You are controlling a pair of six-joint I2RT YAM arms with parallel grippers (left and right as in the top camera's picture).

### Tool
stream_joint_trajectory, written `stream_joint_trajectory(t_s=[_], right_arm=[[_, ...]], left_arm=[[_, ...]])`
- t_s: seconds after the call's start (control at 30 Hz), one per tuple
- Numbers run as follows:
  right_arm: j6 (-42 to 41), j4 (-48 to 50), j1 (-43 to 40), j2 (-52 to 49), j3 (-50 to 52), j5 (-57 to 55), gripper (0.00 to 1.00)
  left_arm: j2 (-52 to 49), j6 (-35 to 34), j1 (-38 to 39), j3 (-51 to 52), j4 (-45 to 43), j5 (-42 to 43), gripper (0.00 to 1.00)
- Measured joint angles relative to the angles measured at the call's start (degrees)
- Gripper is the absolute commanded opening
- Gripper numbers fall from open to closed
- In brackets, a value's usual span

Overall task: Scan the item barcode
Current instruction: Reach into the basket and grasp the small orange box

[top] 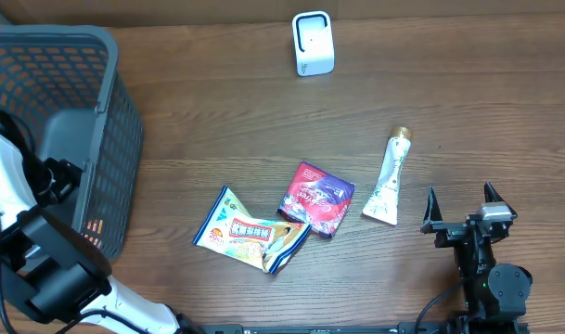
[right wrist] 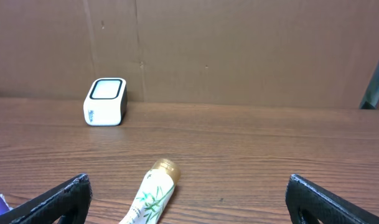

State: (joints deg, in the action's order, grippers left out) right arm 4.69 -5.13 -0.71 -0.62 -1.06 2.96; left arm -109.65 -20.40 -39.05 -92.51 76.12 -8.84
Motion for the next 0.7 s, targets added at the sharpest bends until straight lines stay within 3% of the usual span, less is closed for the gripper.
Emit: stream_joint_trajectory(t_s=[0.4, 0.5, 0.53, 0.6, 0.63, 0.67, 0.7], right_arm=[[0.00, 0.00, 0.00, 0.00, 0.00, -0.04, 1.00], [0.00, -0.02, 0.00, 0.00, 0.00, -0.02, 1.00], [0.00, 0.00, 0.00, 0.00, 0.00, -0.02, 1.00], [0.00, -0.02, 0.00, 0.00, 0.00, -0.02, 1.00], [0.02, 0.02, 0.00, 0.00, 0.00, -0.02, 1.00], [-0.02, 0.02, 0.02, 0.00, 0.00, -0.02, 1.00], [0.00, -0.02, 0.00, 0.00, 0.00, -0.04, 1.00]], left_arm=[[0.07, 0.04, -0.02, 14.75, -8.74, -0.07, 0.75], [0.09, 0.50, -0.02, 16.50, -10.23, -0.44, 0.66], [0.09, 0.83, -0.02, 16.76, -10.27, -0.46, 0.49], [0.13, 1.33, -0.02, 16.85, -10.80, -0.92, 0.34], [0.13, 1.57, 0.00, 16.85, -11.08, -1.07, 0.17], [0.13, 1.57, 0.00, 16.85, -11.23, -1.49, 0.07], [0.13, 1.60, 0.00, 16.85, -11.23, -1.64, 0.04]])
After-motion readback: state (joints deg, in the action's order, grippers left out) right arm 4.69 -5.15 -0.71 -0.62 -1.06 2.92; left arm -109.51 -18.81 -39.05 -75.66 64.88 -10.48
